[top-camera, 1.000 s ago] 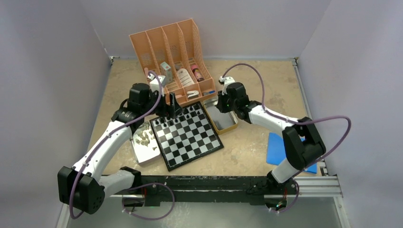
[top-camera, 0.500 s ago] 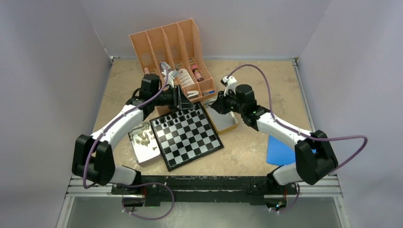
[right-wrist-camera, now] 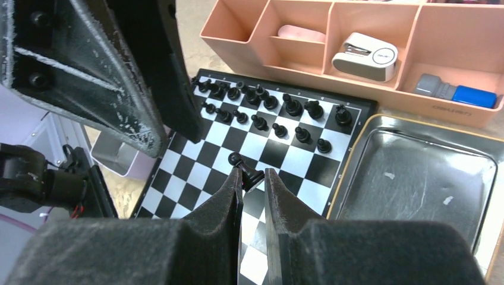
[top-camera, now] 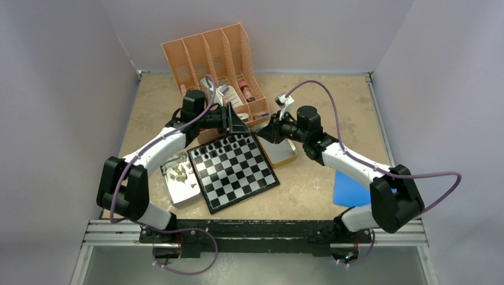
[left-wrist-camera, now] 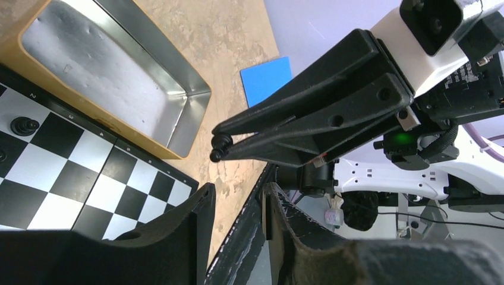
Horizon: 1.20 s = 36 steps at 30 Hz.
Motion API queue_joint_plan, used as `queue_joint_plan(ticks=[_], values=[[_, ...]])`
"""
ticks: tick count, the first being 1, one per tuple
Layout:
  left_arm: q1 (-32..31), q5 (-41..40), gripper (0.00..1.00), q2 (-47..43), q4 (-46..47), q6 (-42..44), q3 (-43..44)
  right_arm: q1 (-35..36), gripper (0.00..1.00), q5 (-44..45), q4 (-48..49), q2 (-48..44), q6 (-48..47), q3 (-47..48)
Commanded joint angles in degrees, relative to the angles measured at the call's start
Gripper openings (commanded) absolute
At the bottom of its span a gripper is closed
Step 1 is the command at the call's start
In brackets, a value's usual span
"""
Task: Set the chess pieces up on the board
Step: Place the chess piece on the chessboard.
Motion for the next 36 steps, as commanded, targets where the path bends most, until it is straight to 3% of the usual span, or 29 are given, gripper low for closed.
queue_joint_plan(ticks=[1,18,31,36], values=[[-0.2,-0.2,0.35,0.9,4.0,-1.2,2.5,0.2,0.11,-3.4,4.1,-2.0,1.6,-0.3],[-1.3,0.7,0.36,3.9,6.7,-3.7,2.6,0.2,0.11,-5.7,7.7,-2.6,3.9,-1.5],[-1.7,1.3,0.19,4.4,7.8,-4.6,2.2,0.2,0.11,-5.7,8.0,-3.3,4.6,-1.8],[-1.9,1.8,0.2,3.9,7.6,-5.5,1.9,0.2,0.11,-5.1,8.4,-3.4,5.2,-1.9]])
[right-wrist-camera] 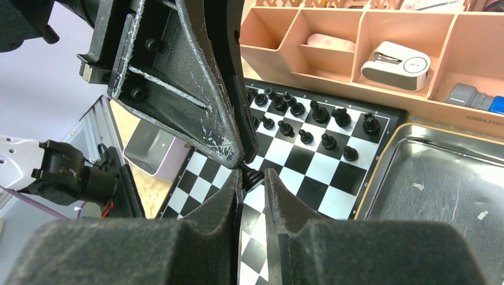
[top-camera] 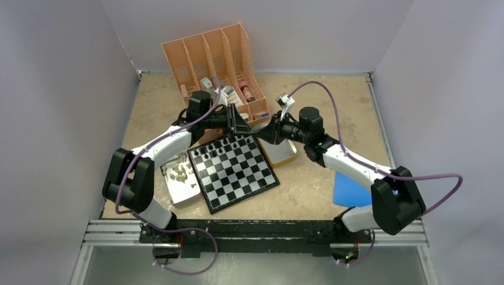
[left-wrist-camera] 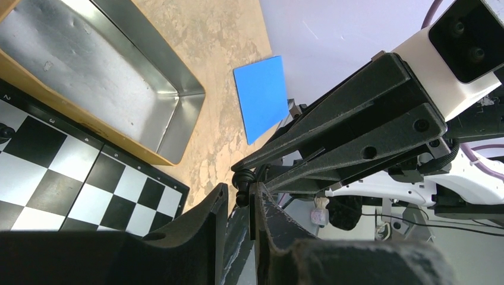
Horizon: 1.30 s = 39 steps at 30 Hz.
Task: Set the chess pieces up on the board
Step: Place the chess piece on the chessboard.
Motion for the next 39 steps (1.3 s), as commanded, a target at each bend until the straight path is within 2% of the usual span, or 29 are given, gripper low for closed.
queue_joint_plan(ticks=[1,8,19,23,28,34,37,38,39], values=[[-0.4,1.3,0.2,-0.8,2.4,-0.9,1.6,0.2,0.11,-0.3,4.0,-2.5,1.1,-0.3],[-0.5,2.9,0.19,-1.2,3.7,-2.5,1.1,0.2,0.11,-0.2,4.6,-2.0,1.9,-0.1],[-0.9,4.1,0.01,-2.0,3.4,-3.1,0.7,0.2,0.11,0.5,4.8,-1.8,2.3,-0.4],[-0.9,4.2,0.0,-2.2,2.4,-2.5,0.8,0.3,0.12,0.6,4.8,-1.6,2.7,-0.5],[-0.9,0.7,0.0,-3.5,-2.0,0.4,1.8,0.2,0.29,1.0,3.7,-2.7,2.9,-1.0],[-0.8,-8.5,0.0,-6.4,-14.7,6.8,4.1,0.2,0.62,2.1,2.5,-6.1,2.4,-2.4],[-0.4,-13.5,0.0,-8.8,-19.7,8.0,3.4,0.2,0.92,2.8,1.9,-7.8,2.0,-2.9],[-0.1,-15.1,0.0,-9.3,-21.0,8.4,3.3,0.2,0.98,3.2,1.6,-8.3,1.9,-3.0],[0.2,-16.0,0.0,-9.8,-22.2,9.1,3.2,0.2,0.99,3.8,1.3,-8.9,1.7,-3.1]])
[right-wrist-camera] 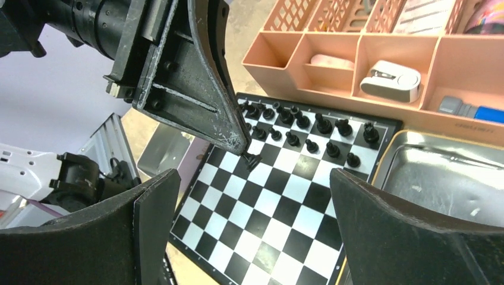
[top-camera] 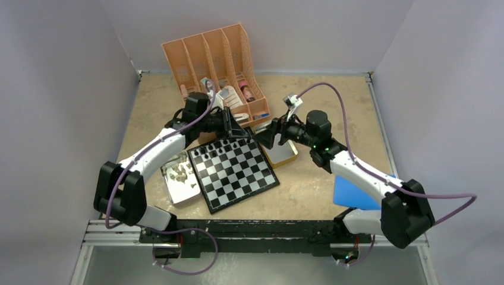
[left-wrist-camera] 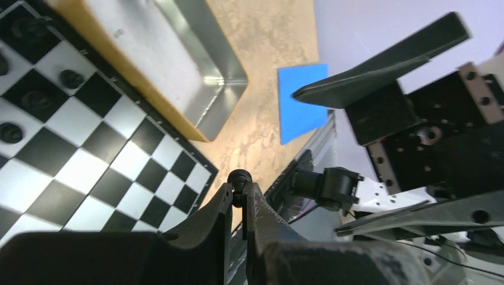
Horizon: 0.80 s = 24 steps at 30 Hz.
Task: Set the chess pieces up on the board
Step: Place the chess piece on the chessboard.
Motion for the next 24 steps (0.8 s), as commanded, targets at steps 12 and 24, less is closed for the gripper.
queue_joint_plan(ticks=[12,24], values=[[4.3,-34.4,0.0,-13.2,-18.4,4.5,-2.7,0.0,0.99,5.4,-1.9,-5.2,-4.0,-1.2],[10.4,-41.1,0.0,-10.8,-27.7,-0.2,-3.8,-0.2,0.99,5.9,-2.2,-5.8,-4.9,-1.7]])
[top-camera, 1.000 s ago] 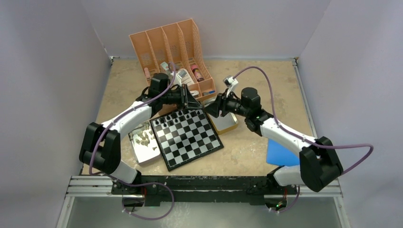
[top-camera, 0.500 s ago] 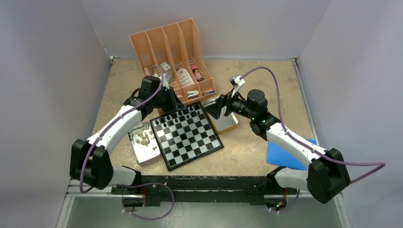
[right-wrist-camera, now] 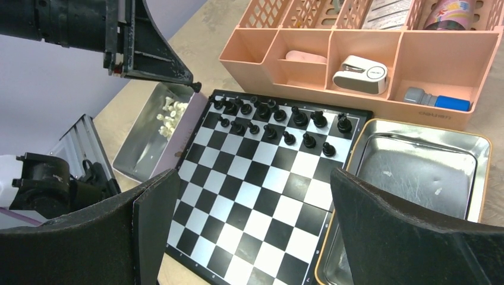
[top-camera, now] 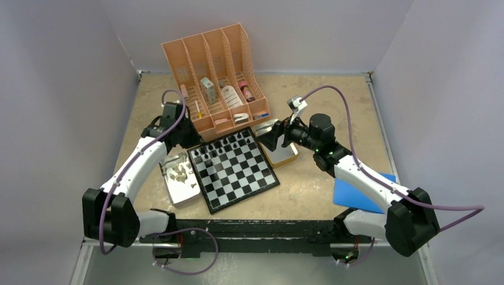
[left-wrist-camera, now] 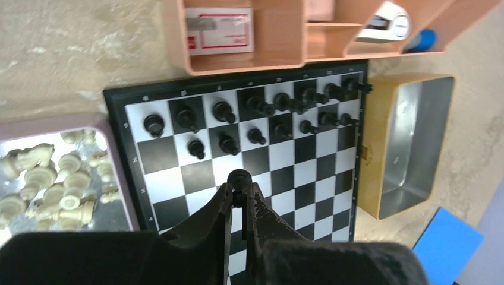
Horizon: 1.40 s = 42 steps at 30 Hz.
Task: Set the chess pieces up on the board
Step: Place the chess piece on the chessboard.
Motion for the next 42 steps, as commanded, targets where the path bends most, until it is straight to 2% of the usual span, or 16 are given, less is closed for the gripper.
queue_joint_plan(ticks=[1,11,20,42], values=[[1.2,-3.1,0.0,2.4,-3.2,-3.7,-0.5,-0.2,0.99,1.1,1.1,-1.0,-1.3,0.2],[1.3,-9.4,0.0,9.6,-10.4,-10.1,0.7,-0.1,0.99,1.6,0.9,-0.7,-1.5,0.1],[1.4,-12.0,0.0,11.0,-8.0,-9.8,-1.2,-0.2,0.99,1.9,0.6,-0.3,-1.8,0.2],[1.4,-11.6,0.0,13.8,-4.4,-7.8,-2.2,-0.2,0.99,1.8,-0.3,0.5,-2.4,0.8]])
